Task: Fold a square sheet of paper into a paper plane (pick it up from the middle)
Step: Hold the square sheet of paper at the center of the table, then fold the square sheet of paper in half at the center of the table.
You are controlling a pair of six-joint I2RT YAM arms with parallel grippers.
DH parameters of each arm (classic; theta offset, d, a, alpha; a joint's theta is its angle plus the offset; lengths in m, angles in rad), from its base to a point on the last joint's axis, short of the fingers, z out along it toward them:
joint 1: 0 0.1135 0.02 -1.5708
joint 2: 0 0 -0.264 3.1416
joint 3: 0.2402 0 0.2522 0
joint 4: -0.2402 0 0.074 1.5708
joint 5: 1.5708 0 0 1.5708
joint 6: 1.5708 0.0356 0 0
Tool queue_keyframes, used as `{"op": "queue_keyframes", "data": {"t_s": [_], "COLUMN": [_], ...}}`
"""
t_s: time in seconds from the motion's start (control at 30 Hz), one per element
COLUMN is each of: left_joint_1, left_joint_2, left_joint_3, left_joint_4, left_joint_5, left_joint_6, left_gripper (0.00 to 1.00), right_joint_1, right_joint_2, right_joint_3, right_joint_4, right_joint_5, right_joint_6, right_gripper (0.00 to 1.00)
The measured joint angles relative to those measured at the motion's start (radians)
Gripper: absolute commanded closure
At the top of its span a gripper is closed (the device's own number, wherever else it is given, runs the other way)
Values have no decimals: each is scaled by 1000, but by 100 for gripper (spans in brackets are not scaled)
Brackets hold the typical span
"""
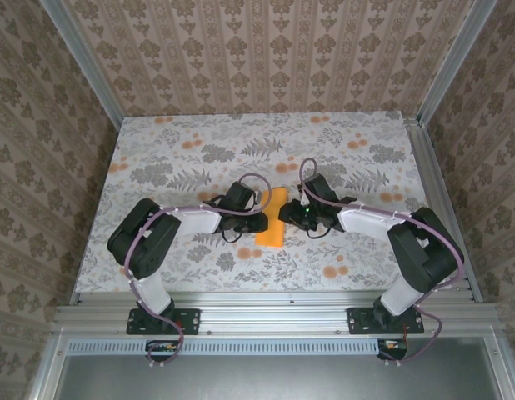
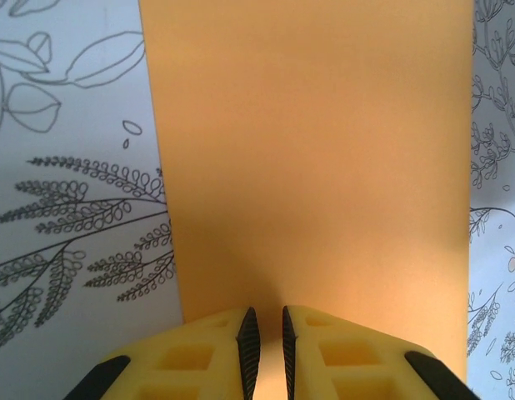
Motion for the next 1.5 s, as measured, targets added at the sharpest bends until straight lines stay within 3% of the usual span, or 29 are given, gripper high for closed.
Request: {"op": "queue_keyframes", "data": {"t_s": [0.3, 0.7, 1.5], "left_joint_1": [-5, -6, -11], "left_joint_2": [9, 9, 18], "left_joint_3": [12, 13, 29], "left_joint_4": [2, -2, -19], "left_joint_5": [-10, -16, -33], "left_joint_6": [18, 21, 48], "left_gripper": [79, 79, 79], "right_joint_1": [5, -10, 6], "right_joint_2": [77, 173, 148], "right_joint_3": [-24, -18, -26], "right_joint_4": [146, 157, 110], "right_joint_5": [-89, -93, -131], "right_joint_6": [67, 44, -2], "right_gripper": [75, 76, 82]}}
